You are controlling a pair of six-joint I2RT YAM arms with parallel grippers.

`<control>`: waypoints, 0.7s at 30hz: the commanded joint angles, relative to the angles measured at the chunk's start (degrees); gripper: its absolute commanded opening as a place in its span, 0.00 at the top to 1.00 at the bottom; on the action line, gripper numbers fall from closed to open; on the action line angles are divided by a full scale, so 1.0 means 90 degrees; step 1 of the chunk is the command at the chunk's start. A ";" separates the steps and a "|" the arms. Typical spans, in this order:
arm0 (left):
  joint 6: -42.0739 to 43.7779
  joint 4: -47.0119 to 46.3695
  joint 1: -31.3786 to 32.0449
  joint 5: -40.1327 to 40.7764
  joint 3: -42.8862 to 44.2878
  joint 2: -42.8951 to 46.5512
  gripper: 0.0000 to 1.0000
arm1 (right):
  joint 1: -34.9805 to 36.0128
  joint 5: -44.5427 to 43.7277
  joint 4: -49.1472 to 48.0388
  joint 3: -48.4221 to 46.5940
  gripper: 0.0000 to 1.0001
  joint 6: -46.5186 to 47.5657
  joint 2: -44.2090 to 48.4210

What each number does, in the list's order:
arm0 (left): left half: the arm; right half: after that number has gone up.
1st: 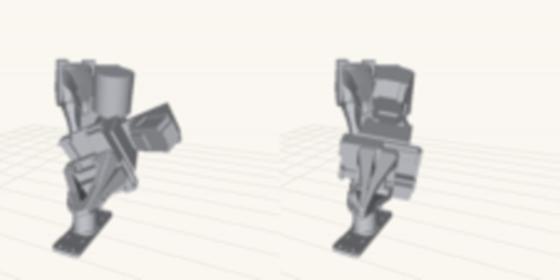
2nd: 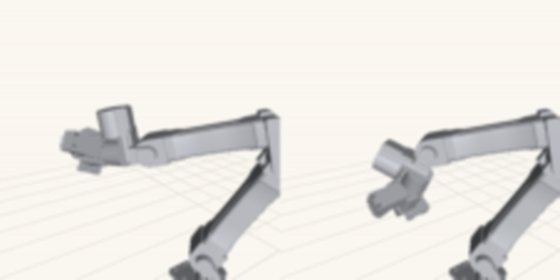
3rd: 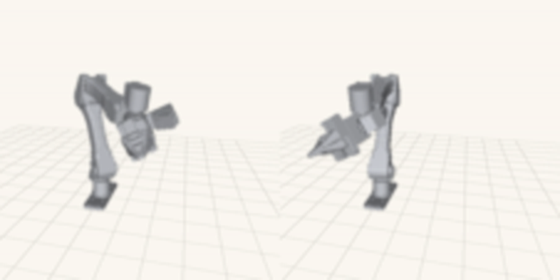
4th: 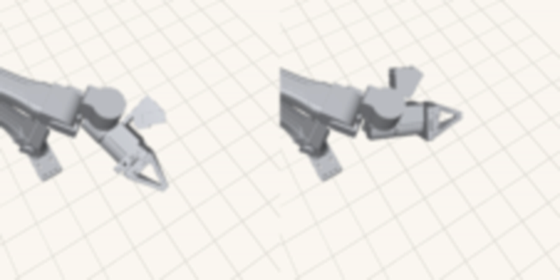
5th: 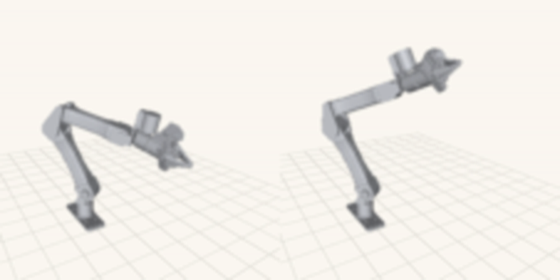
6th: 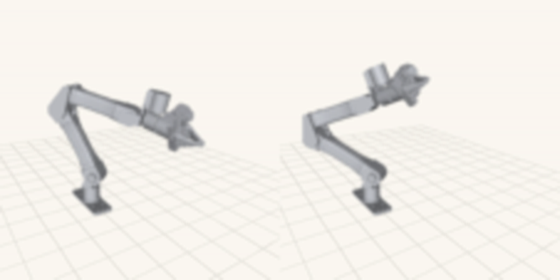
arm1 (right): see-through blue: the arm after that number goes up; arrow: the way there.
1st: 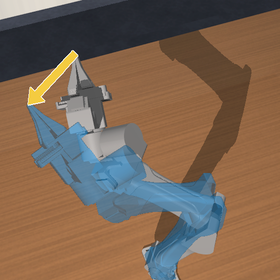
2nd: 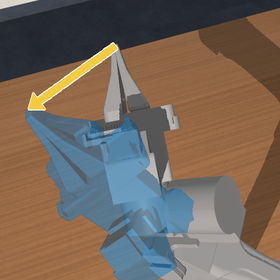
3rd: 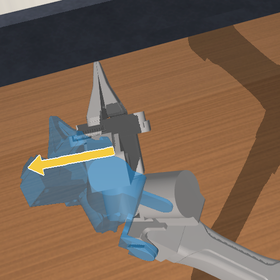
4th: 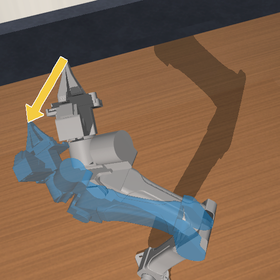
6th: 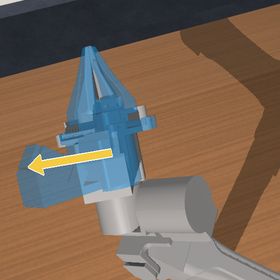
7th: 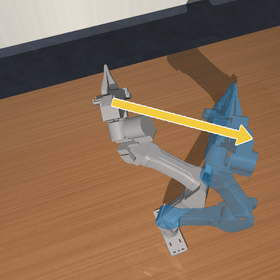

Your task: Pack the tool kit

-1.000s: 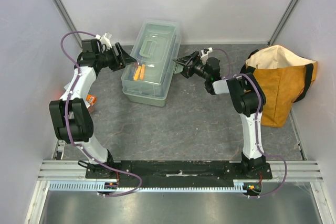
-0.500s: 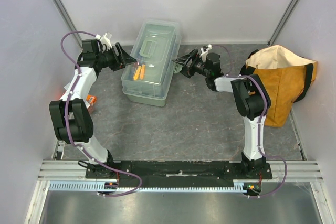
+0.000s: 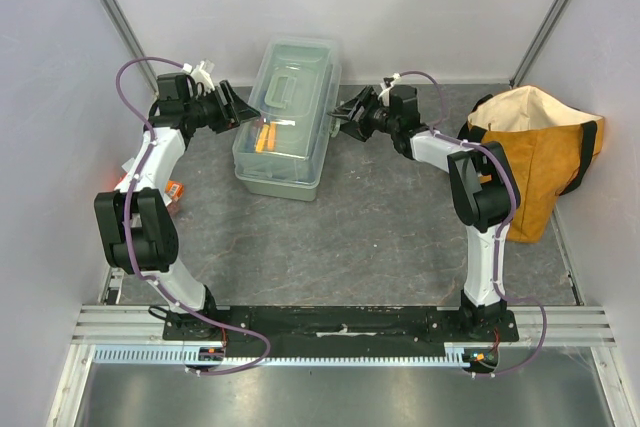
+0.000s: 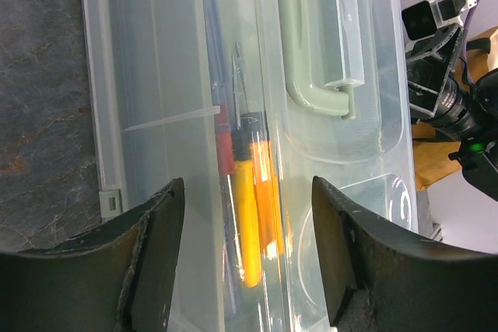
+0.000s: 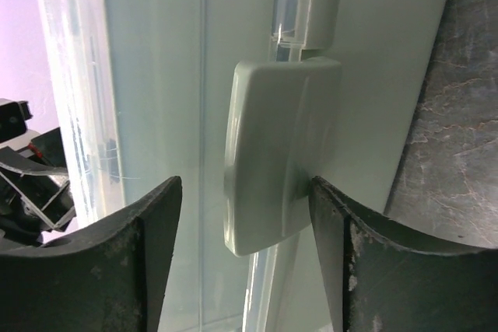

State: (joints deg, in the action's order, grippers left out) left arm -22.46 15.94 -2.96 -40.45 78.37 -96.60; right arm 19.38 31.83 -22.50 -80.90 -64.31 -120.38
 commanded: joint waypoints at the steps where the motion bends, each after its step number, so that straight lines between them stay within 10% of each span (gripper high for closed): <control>1: -0.0161 0.0572 0.0720 -0.0692 -0.0241 -0.0263 0.33 | 0.0621 0.0604 0.0028 -0.0542 0.32 0.0134 0.0260; 21: -0.0122 0.0601 0.0817 -0.0701 -0.0241 -0.0380 0.36 | 0.0757 0.0476 0.0616 -0.0865 0.33 0.0262 0.0368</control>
State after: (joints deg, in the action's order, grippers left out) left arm -22.48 14.66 -2.46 -39.16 78.37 -96.62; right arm 20.05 29.87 -10.66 -85.60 -59.02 -119.11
